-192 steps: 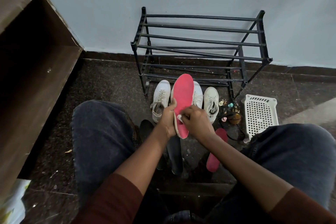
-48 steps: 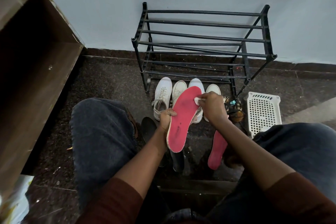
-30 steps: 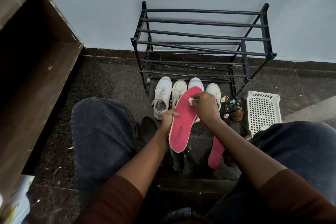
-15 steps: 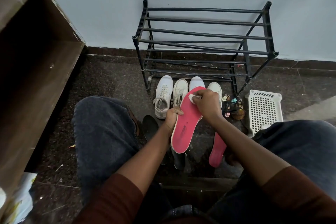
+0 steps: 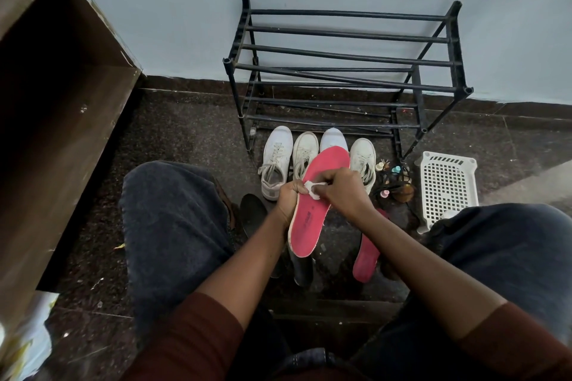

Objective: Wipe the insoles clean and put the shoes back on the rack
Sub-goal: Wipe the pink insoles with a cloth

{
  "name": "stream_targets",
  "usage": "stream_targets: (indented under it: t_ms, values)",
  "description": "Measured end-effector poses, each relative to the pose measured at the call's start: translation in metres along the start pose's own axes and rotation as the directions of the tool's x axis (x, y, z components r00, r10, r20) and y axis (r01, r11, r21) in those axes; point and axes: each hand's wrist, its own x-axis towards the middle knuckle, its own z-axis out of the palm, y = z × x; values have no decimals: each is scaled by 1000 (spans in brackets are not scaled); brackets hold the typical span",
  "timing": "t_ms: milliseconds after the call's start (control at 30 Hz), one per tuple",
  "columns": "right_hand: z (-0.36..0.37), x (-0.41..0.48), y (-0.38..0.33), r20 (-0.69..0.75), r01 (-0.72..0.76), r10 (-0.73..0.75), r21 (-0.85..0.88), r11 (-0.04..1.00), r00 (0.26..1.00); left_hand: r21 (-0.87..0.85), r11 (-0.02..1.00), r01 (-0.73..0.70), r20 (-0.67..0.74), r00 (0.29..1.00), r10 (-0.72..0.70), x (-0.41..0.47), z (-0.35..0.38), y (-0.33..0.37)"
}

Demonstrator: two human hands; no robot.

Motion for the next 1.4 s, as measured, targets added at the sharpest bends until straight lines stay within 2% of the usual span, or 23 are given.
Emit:
stream_targets:
  t_ms: [133, 233, 300, 433, 567, 633, 767, 967, 1033, 1200, 1300, 1400]
  values:
    - [-8, 18, 2, -158, -39, 23, -101, 994, 987, 14, 999, 49, 63, 997, -49, -3, 0, -1]
    - [-14, 27, 3, -267, -103, 78, -81, 991, 960, 48, 997, 67, 53, 996, -70, -2, -3, -1]
    - [-14, 27, 2, -286, -115, 93, -63, 991, 954, 62, 995, 74, 38, 996, -77, -2, -4, -1]
    - [-5, 13, -2, -106, -21, 10, -99, 995, 994, -59, 998, -19, -4, 1000, 19, 6, -11, -3]
    - [7, -3, -6, 30, 103, -100, -150, 983, 995, -204, 976, -74, 24, 997, 80, 13, -11, -8]
    - [9, -3, -6, 20, 115, -113, -158, 981, 993, -179, 981, -71, 14, 997, 75, 16, -12, -9]
    - [7, 8, -3, -96, 31, -45, -138, 990, 994, -102, 994, -36, 10, 999, 37, 14, -10, -13]
    - [-7, 29, 0, -259, -104, 80, -81, 991, 963, -171, 983, 63, 175, 984, -32, 5, -6, -16]
    - [-7, 27, -1, -234, -92, 70, -87, 992, 970, -171, 982, 73, 157, 986, -46, 6, -7, -16]
    - [6, 2, -6, 31, 83, -79, -179, 980, 996, -114, 993, -8, 2, 1000, 9, 13, -14, -13]
    - [12, -12, -5, 66, 152, -143, -158, 976, 988, -129, 991, -28, -3, 1000, 28, 15, -16, -15]
    - [11, -13, -3, 38, 157, -153, -145, 977, 987, -144, 989, -21, 11, 1000, 23, 15, -14, -15]
